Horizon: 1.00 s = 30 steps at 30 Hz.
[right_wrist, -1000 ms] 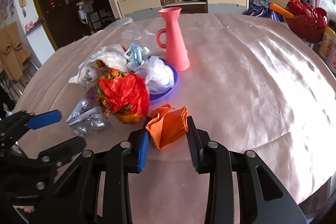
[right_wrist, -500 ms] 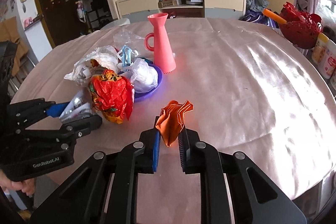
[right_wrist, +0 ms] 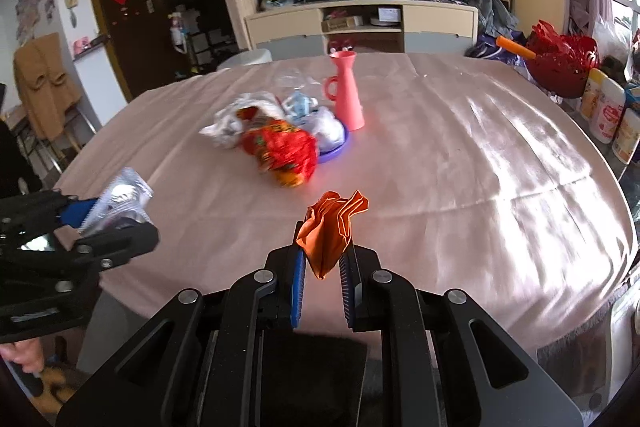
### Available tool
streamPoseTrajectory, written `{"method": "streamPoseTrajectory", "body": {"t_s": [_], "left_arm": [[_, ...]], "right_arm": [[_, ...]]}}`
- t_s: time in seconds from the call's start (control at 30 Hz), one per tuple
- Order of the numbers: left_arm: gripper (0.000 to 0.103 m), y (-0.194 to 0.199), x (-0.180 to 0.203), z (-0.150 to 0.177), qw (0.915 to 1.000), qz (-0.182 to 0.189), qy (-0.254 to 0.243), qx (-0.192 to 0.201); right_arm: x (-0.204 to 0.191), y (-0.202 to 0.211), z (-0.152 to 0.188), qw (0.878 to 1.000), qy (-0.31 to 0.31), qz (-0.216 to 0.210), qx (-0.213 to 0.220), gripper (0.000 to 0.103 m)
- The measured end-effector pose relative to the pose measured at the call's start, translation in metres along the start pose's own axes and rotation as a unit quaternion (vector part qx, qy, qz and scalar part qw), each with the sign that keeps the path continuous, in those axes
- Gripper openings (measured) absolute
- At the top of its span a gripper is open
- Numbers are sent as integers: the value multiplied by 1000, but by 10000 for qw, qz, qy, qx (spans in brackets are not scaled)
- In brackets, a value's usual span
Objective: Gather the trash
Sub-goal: 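Carry the orange paper and clear wrapper down over the black bin with both tools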
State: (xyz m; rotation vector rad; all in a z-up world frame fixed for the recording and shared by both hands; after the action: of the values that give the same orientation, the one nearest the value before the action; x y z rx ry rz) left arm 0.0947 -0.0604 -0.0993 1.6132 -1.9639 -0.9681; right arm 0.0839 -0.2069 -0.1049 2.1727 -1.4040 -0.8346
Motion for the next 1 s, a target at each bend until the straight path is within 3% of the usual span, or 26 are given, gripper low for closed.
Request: {"method": "streamPoseTrajectory", "body": {"t_s": [0.13, 0.27, 0.63, 1.0], "left_arm": [[46, 28, 8, 23, 9996, 89, 279, 31], [46, 29, 15, 53, 9983, 189, 526, -159], [46, -20, 41, 133, 9895, 306, 949, -1048], [48, -71, 39, 166, 9828, 273, 857, -1615]], "right_arm": [[-10, 17, 13, 9999, 71, -75, -38, 17], [-15, 28, 31, 9999, 96, -94, -103, 17], [-6, 8, 93, 9953, -289, -385, -842, 17], [1, -39, 133, 9847, -659, -341, -1575, 20]]}}
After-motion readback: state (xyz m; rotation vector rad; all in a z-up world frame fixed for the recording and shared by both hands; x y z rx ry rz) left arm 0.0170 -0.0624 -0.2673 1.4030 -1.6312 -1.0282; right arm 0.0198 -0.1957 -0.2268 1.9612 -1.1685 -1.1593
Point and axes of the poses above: each gripper's, at about its wrist camera, not at the fingertips, and y roughly against the way its jaws point, x to its right, z to its underside, the point moved 6 cm from there along -y, roughly the way its jaws point, and after that the axes turned 10 degrees about -z, right-handed, at the moved point
